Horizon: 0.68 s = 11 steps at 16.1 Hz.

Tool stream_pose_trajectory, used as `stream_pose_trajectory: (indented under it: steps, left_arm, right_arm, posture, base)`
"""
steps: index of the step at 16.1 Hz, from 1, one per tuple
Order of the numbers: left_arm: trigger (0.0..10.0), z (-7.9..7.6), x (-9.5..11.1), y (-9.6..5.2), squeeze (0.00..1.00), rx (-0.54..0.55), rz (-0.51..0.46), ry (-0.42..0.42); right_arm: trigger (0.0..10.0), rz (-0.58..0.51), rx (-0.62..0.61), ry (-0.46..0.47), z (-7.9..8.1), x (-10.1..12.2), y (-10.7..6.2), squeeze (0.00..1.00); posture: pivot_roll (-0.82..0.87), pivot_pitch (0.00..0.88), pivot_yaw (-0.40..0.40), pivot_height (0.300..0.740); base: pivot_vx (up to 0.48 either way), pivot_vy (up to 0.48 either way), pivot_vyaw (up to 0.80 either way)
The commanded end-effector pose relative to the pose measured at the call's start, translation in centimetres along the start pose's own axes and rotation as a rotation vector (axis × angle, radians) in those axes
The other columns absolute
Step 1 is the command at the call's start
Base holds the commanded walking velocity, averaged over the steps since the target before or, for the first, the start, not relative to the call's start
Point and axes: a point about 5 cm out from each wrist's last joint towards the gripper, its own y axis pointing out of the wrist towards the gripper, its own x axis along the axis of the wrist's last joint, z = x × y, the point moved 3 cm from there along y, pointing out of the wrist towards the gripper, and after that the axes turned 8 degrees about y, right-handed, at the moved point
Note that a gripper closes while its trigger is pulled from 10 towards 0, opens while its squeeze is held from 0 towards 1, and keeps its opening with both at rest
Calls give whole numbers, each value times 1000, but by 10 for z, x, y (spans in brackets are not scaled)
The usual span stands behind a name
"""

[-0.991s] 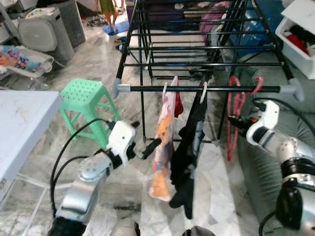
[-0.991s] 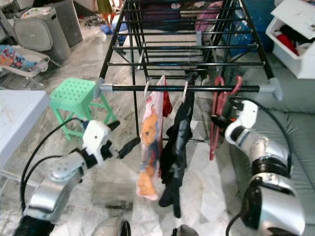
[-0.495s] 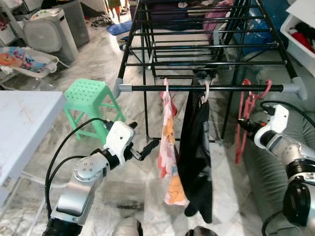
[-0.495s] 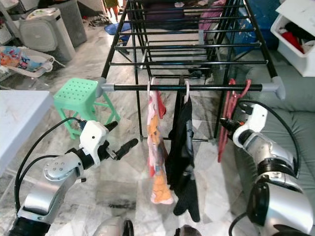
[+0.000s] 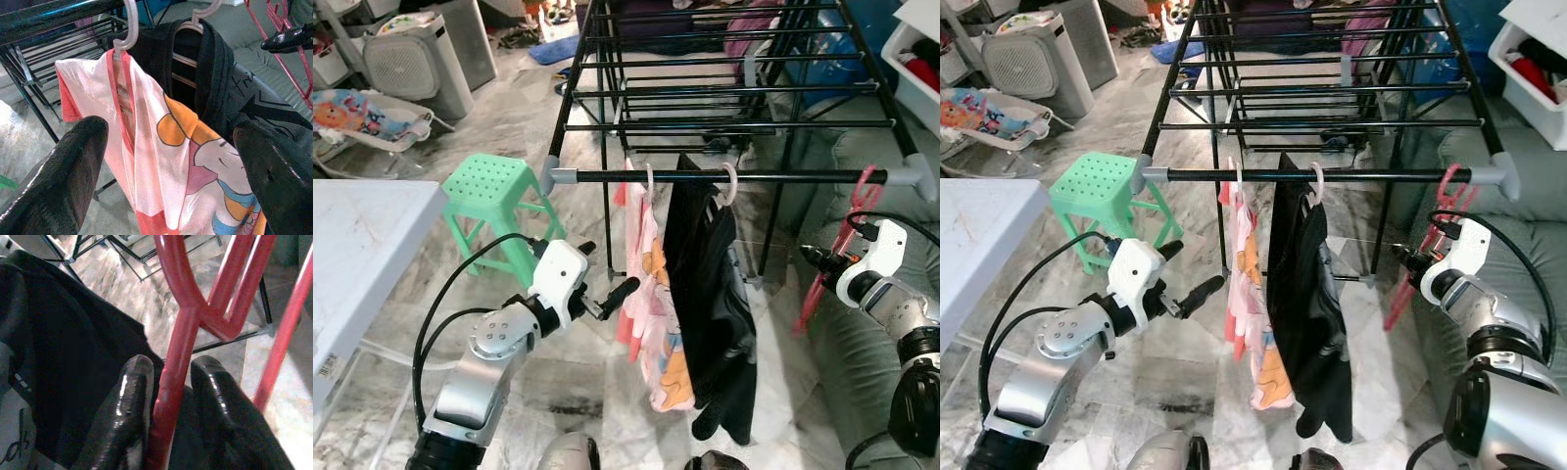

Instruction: Hang hanger

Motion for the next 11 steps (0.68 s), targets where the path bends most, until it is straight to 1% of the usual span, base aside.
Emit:
stream_pose_trajectory:
  steps: [1,3,5,6,7,8,10,11]
  left_arm:
    - [10000,1,-1,1,0,-2,11,8]
    - [10000,2,1,2,0,6,0,7]
    - [10000,4,5,7,0,12,-13,9]
    - [10000,5,9,11,0,12,-23,16]
    - [10000,8,16,15,0,30,-55,14]
    - [10000,10,24,18,0,43,-79,12]
    - [10000,10,33,26,0,53,-97,20]
    - [10000,9,35,26,0,55,-101,20]
  right_arm:
    - [10000,-13,-11,-41,0,2,0,1000]
    - [10000,-15,-28,-23,1,0,2,1000]
    - [10000,-40,-26,-52,8,1,5,1000]
    - [10000,-55,-19,-77,15,3,7,1000]
    - [10000,-61,-6,-92,22,5,8,1000]
    - [10000,-73,-10,-96,24,10,8,1000]
    - [10000,-98,-42,-106,20,20,4,1000]
    - [10000,-100,-46,-111,19,20,3,1000]
  posture:
    - [78,44,99,740]
    - [69,44,103,740]
    - [50,48,106,740]
    - [34,57,107,740]
    - [25,62,107,740]
    - [3,78,99,740]
    - [-8,102,78,740]
    - [-7,100,77,740]
  base:
    - [0,0,0]
    - [0,0,0]
    - [0,0,0]
    - [0,0,0]
    - [0,0,0]
    - [0,0,0]
    - [0,0,0]
    - [0,0,0]
